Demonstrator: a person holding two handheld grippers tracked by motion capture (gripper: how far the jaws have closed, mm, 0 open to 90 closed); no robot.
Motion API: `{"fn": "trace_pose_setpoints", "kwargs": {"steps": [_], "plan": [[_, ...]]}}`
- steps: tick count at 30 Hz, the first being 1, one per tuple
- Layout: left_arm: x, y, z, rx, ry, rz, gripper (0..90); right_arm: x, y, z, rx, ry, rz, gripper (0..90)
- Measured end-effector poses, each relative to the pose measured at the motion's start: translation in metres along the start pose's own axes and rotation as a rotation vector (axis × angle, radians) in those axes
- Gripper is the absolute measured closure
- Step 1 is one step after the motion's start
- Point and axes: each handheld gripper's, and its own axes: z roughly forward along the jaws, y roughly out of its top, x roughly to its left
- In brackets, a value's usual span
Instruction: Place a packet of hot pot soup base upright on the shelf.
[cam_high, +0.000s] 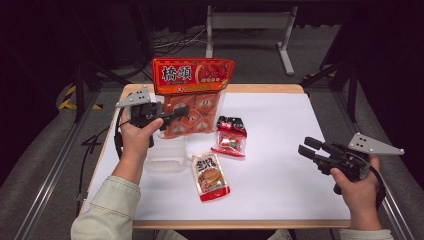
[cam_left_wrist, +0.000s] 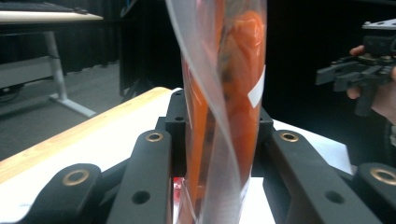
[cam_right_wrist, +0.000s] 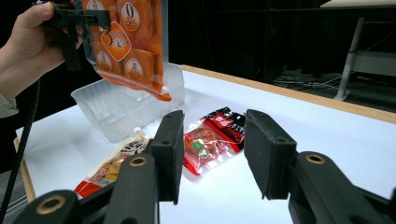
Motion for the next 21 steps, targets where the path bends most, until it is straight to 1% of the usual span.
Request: {"fn": "trace_pose_setpoints", "kwargs": {"steps": [1, 2, 3, 4, 5, 6, 8, 12, 14, 17, 19, 21], "plan": [[0.002, 0.000, -0.001, -0.007, 0.016, 0.004, 70.6, 0.000, 0.000, 0.000, 0.001, 0.001, 0.003, 58.9], [0.002, 0.000, -0.001, -0.007, 0.016, 0.004, 70.6, 0.000, 0.000, 0.000, 0.001, 0.001, 0.003, 58.9], [0.006, 0.001, -0.003, -0.009, 0.036, 0.007, 70.6, -0.001, 0.000, 0.000, 0.000, 0.006, 0.003, 58.8], [0.006, 0.001, -0.003, -0.009, 0.036, 0.007, 70.6, -0.001, 0.000, 0.000, 0.000, 0.006, 0.003, 58.8], [0.011, 0.001, -0.007, -0.016, 0.056, -0.001, 70.6, -0.001, 0.000, 0.000, -0.004, 0.011, 0.008, 58.8], [0.013, 0.001, -0.008, -0.015, 0.064, -0.002, 70.6, -0.001, 0.000, 0.001, -0.006, 0.018, 0.013, 58.8], [0.017, 0.001, -0.012, -0.016, 0.083, -0.006, 70.6, -0.001, 0.000, 0.001, -0.004, 0.018, 0.006, 58.9], [0.024, 0.001, -0.016, -0.032, 0.110, -0.017, 70.6, -0.001, 0.000, 0.002, -0.003, 0.022, 0.009, 58.9], [0.026, 0.000, -0.017, -0.036, 0.127, -0.014, 70.6, -0.001, 0.000, 0.002, -0.002, 0.024, 0.009, 58.9], [0.028, -0.001, -0.018, -0.034, 0.138, -0.011, 70.6, 0.000, 0.000, 0.003, -0.003, 0.027, 0.016, 58.8], [0.030, -0.002, -0.019, -0.037, 0.148, -0.017, 70.6, -0.001, -0.001, 0.004, -0.001, 0.035, 0.016, 58.4], [0.031, -0.003, -0.019, -0.027, 0.160, -0.017, 70.6, 0.000, -0.002, 0.006, 0.002, 0.038, 0.021, 58.4]]}}
